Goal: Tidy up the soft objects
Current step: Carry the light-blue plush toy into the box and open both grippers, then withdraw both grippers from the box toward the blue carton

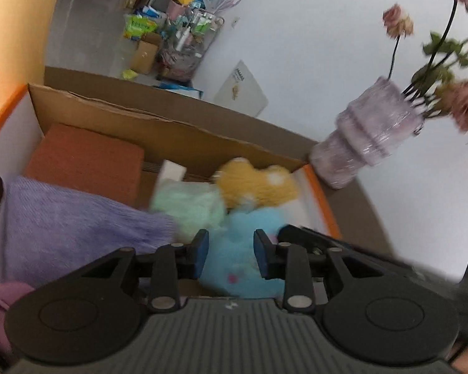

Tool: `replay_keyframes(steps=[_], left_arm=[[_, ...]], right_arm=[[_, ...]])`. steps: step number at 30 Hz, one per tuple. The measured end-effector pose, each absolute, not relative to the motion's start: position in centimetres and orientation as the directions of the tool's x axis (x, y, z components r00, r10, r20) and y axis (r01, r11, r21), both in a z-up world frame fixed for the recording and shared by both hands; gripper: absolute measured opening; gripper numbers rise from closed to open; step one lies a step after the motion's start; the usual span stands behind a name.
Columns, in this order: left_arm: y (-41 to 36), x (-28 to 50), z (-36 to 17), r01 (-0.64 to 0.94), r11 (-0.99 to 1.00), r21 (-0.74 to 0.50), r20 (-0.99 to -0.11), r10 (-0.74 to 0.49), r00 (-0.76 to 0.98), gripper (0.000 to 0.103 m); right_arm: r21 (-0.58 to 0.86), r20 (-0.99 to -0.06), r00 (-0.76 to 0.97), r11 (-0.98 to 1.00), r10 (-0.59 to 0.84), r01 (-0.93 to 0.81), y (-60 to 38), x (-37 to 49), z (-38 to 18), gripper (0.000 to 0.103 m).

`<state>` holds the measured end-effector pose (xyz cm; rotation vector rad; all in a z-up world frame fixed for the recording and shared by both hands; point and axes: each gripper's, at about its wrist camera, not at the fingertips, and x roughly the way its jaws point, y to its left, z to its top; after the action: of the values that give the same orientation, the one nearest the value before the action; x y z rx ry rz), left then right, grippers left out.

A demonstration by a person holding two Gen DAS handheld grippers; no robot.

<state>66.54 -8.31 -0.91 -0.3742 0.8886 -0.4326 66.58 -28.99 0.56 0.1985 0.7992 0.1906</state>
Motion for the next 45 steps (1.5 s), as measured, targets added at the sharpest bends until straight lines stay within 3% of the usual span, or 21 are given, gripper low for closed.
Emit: replay_keyframes(steps=[2,6,11,15,20,23,25,27,28,38,40,45], left_arm=[[-8.1,66.2,-1.1,0.202,0.880,-0.431,-0.670,-0.462,0.582,0.030],[-7.1,65.3,-0.9,0.221,0.883,-0.414,-0.650,-0.457,0.607,0.030],[-7.2,64.2,0.8,0.242,0.898,-0.367,-0.637,-0.433,0.638,0.031],[-6.5,62.7,2.9,0.243,0.905,-0.349,-0.630,-0.418,0.654,0.033],[-6.0,59.0,7.0,0.247,0.938,-0.242,-0.615,-0.345,0.709,0.043],[-5.4,55.4,9.9,0.248,0.953,-0.174,-0.574,-0.302,0.761,0.065],[-4.8,52.3,11.5,0.223,0.964,-0.142,-0.510,-0.264,0.819,0.098],[-4.0,48.6,12.5,0.192,0.975,-0.113,-0.404,-0.221,0.888,0.100],[-3.8,47.4,12.8,0.191,0.976,-0.101,-0.386,-0.215,0.897,0.100],[-3.7,37.5,14.1,0.167,0.985,-0.032,-0.315,-0.169,0.934,0.100],[-4.0,34.6,13.7,0.112,0.994,-0.001,-0.276,-0.108,0.955,0.102],[-4.2,25.8,10.6,0.133,0.991,0.034,-0.201,-0.124,0.972,0.103]], right_arm=[[0.178,-0.709,0.675,0.978,0.207,-0.113,-27.6,67.6,-0.3,0.013],[0.186,-0.729,0.649,0.976,0.217,-0.117,-27.3,68.6,-2.4,0.009],[0.132,-0.736,0.651,0.982,0.186,-0.132,-26.6,68.2,-1.7,0.013],[0.149,-0.693,0.695,0.981,0.194,-0.125,-28.1,65.6,2.0,0.016],[0.102,-0.641,0.749,0.986,0.169,-0.134,-30.1,61.0,7.9,0.018],[0.084,-0.598,0.788,0.989,0.150,-0.124,-31.5,57.0,11.5,0.031],[0.075,-0.557,0.818,0.989,0.144,-0.124,-32.4,53.9,13.3,0.051],[0.066,-0.491,0.858,0.989,0.150,-0.135,-32.9,50.6,14.6,0.082],[0.052,-0.451,0.879,0.988,0.151,-0.143,-33.0,49.0,15.0,0.085],[0.008,-0.336,0.927,0.984,0.168,-0.176,-31.5,39.2,16.8,0.086],[0.018,-0.308,0.938,0.987,0.156,-0.158,-31.2,36.8,15.8,0.087],[0.053,-0.277,0.941,0.981,0.195,-0.188,-31.6,29.3,11.1,0.087]])
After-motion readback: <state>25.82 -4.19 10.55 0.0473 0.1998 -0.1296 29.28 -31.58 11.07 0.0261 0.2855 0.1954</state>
